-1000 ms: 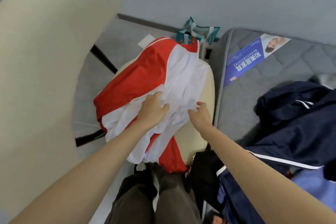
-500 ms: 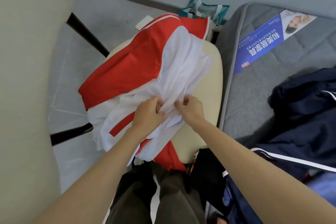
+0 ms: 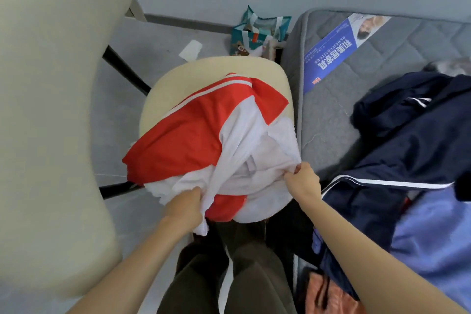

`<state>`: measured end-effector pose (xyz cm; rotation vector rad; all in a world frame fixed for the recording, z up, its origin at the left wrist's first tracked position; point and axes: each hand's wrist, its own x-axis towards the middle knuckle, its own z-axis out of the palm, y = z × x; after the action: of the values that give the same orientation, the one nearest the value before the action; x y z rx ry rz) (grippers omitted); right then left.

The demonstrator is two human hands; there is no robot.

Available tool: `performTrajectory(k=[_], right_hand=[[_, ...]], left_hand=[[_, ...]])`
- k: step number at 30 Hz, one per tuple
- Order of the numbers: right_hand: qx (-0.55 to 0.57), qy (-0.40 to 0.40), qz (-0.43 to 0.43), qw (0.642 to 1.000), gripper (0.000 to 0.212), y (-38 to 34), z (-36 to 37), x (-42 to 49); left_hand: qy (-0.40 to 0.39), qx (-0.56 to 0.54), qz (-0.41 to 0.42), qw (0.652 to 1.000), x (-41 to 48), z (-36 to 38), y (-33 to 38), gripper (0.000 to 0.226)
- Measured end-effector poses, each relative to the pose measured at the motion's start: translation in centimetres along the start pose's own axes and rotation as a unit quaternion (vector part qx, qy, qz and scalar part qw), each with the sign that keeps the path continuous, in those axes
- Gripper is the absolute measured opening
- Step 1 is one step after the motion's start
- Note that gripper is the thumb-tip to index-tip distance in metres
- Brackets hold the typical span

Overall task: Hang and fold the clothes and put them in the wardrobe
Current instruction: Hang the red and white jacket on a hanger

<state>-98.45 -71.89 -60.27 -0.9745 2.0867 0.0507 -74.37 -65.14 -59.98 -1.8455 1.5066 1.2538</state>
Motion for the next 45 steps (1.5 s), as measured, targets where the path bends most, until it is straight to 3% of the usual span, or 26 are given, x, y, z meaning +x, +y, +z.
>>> performTrajectory(k=[4, 7, 10, 12, 16, 18, 22, 25, 28, 33, 39, 45], right_hand=[[-0.001, 0.02, -0.087, 0.996, 0.031, -1.9, -0.4, 0.8], [-0.002, 0.062, -0.156, 0.986, 0.044, -4.6, -1.4, 2.3], [0.03, 0.057, -0.161, 0.985, 0.045, -7.0, -2.5, 5.5], [0.039, 0.014, -0.131, 0.991, 0.045, -8.1, -2.8, 7.7], [0.038, -0.065, -0.052, 0.996, 0.041, -9.0, -2.6, 10.8], [0.041, -0.101, -0.026, 0.994, 0.026, -9.1, -2.2, 11.6], [0.139, -0.156, 0.016, 0.978, 0.039, -9.3, -1.8, 11.4], [0.193, -0.243, 0.039, 0.95, 0.029, -9.7, -1.8, 10.2], [0.191, -0.272, 0.055, 0.942, 0.036, -10.2, -1.2, 9.1], [0.29, -0.2, 0.05, 0.935, 0.021, -10.6, -0.8, 6.3], [0.329, -0.149, -0.039, 0.932, 0.03, -10.2, -3.7, 0.0], [0.345, -0.038, -0.121, 0.93, 0.034, -6.4, -7.1, -9.3]], left_hand=[[0.109, -0.045, 0.009, 0.993, 0.7, -3.1, 2.6, 0.04], [0.217, -0.101, 0.088, 0.967, 3.1, -6.4, 6.3, 0.054], [0.27, -0.084, 0.134, 0.95, 6.9, -9.7, 11.0, 0.068], [0.265, -0.042, 0.122, 0.955, 9.5, -11.1, 13.8, 0.075], [0.175, -0.011, 0.062, 0.983, 13.4, -11.5, 16.2, 0.089], [0.192, 0.047, 0.04, 0.979, 14.0, -10.9, 15.6, 0.082], [0.229, 0.136, 0.034, 0.963, 14.1, -9.8, 13.6, 0.055], [0.207, 0.057, 0.056, 0.975, 13.8, -10.4, 11.8, 0.047], [0.202, -0.064, 0.138, 0.967, 12.6, -11.1, 10.3, 0.046], [0.213, -0.234, 0.192, 0.929, 8.6, -10.7, 7.8, 0.03], [0.234, -0.413, 0.104, 0.874, 1.6, -8.6, 5.1, 0.017], [0.243, -0.478, 0.082, 0.84, -7.2, -7.1, 2.6, 0.02]])
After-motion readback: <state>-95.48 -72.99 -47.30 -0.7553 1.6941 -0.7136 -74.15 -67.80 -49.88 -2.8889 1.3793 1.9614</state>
